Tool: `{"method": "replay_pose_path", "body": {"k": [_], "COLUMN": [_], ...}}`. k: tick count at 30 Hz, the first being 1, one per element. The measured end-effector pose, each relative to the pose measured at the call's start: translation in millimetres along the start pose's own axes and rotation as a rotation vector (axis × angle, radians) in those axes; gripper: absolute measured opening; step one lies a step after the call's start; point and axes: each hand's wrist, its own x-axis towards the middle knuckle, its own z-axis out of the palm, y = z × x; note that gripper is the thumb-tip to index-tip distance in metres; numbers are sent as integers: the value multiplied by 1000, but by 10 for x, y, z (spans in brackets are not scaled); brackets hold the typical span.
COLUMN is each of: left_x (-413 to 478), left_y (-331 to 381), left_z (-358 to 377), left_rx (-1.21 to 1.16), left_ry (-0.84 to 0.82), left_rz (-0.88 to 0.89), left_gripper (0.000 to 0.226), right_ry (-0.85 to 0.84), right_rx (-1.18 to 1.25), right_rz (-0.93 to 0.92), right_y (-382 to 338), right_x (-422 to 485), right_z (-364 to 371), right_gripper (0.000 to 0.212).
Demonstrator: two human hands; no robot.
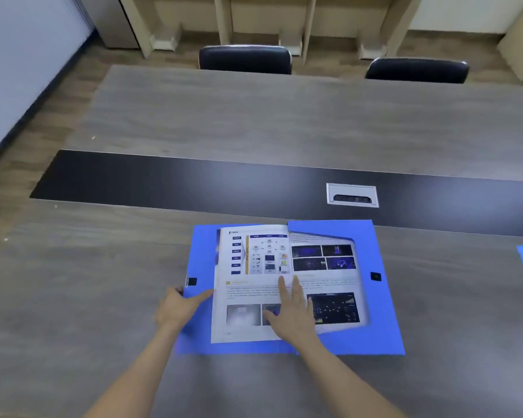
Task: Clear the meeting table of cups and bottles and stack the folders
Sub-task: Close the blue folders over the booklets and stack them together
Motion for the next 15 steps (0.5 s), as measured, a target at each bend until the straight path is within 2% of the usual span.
{"method": "replay_pose_path", "body": {"k": [2, 4, 6, 9, 11, 13, 15], "left_x": [19, -4, -106, -287, -429, -646, -980], "left_y": [63, 128, 231, 424, 567, 737, 932], "left_z": [-70, -134, -238, -465, -636, -759, -755], "left_rx": [-54, -253, -303, -165, -35, 123, 254], "left_ry": [-64, -133, -100, 97, 245, 331, 348], "left_rz": [-23, -4, 102, 277, 350, 435, 551], "left_gripper": [50, 31, 17, 29, 33, 33, 33], "right_ry": [-51, -97, -62, 272, 431, 439, 335], "right_rx": [5, 33, 103, 202, 153, 167, 315], "right_rz": [-1, 2, 4, 80, 236, 454, 611], "right_y": [42, 37, 37, 128, 275, 466, 640], "right_x": [61, 86, 114, 201, 225, 220, 221], "right_z": [-77, -168, -303, -570, -767, -910, -981], "right_gripper": [87, 82, 75, 66, 70, 79, 76]}}
